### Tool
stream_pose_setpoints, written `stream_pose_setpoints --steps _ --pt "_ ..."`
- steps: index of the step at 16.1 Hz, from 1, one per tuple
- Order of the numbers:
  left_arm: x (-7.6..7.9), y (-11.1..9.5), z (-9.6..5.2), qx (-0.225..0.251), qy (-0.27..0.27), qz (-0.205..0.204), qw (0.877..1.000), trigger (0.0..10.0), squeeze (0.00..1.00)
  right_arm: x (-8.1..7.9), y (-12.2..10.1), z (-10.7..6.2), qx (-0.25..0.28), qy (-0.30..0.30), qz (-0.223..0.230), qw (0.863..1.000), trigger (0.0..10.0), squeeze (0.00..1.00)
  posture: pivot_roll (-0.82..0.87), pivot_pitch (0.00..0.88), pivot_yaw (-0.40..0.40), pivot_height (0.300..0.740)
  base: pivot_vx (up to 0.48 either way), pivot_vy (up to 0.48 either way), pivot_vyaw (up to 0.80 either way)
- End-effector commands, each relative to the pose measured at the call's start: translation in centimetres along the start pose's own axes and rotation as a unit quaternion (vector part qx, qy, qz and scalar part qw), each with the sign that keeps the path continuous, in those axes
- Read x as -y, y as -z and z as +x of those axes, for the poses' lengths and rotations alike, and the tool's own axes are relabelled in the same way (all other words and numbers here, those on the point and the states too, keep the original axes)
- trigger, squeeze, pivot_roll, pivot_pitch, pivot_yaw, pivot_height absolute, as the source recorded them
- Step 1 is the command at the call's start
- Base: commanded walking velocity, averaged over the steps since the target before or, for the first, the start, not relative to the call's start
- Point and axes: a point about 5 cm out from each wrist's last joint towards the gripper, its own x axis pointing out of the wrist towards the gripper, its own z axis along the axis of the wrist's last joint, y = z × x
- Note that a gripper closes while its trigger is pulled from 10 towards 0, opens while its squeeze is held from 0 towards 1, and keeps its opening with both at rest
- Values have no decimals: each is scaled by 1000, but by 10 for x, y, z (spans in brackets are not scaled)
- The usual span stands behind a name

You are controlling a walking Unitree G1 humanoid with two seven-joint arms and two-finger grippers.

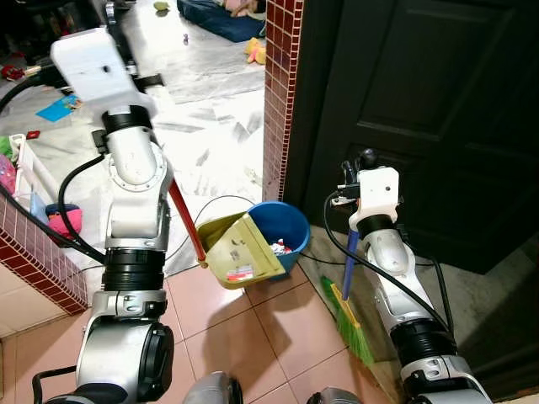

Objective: Sweep floor

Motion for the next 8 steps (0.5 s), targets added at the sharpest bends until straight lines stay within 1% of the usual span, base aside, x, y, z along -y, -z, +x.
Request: stream_pose_setpoints --steps 1,8 --pt "4 -23 11 55 3 -15 998 10000 0 3 -13 5 31 2 -5 1000 10000 0 -8 0 34 740 409 0 0" --pt "4 -23 11 57 7 -16 998 10000 0 0 -14 4 35 -3 -10 999 10000 0 -10 0 36 740 468 0 0"
